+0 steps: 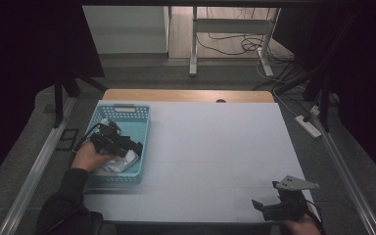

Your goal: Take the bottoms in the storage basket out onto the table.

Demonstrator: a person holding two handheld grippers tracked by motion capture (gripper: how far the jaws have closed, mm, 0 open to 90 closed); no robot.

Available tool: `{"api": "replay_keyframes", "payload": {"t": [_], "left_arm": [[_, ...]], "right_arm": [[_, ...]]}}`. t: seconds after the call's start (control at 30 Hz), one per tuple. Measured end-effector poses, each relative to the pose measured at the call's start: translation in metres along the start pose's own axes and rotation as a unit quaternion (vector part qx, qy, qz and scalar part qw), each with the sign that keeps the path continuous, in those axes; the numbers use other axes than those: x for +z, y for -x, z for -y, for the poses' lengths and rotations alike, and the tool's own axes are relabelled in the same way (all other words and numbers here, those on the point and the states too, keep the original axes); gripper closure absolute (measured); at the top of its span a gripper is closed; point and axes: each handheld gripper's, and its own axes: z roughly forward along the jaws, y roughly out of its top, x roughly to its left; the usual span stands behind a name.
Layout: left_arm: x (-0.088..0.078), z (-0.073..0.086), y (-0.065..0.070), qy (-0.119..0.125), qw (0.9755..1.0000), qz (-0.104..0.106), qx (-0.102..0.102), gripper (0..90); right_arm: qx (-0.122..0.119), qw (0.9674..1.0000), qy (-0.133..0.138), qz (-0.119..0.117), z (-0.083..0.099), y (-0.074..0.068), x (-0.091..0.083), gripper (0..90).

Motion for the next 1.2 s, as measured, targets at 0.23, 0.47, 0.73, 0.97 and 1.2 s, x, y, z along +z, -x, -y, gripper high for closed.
{"api": "replay_keyframes", "payload": {"t": [0.23,0.47,0.73,0.97,1.2], "left_arm": [[-0.005,0.004,0.007,0.019,0.9996,0.003,0.021,51.9],[-0.007,0.001,0.011,0.014,0.9997,-0.01,0.019,72.0],[-0.01,-0.002,0.006,0.013,0.9998,0.013,0.0,73.7],[-0.024,-0.002,0.001,0.065,0.9972,0.036,-0.015,76.8],[-0.046,-0.005,0.0,0.106,0.9931,0.048,-0.015,77.4]], "right_arm": [[-0.002,1.0,-0.001,0.001,0.0,0.0,0.0,0.3],[-0.002,1.0,-0.002,0.001,0.0,0.0,0.0,0.4],[0.002,1.0,-0.001,0.0,0.0,0.0,0.0,0.3],[0.002,1.0,-0.001,0.0,0.0,0.0,0.0,0.4],[0.002,1.0,-0.001,0.0,0.0,0.0,0.0,0.4]]}}
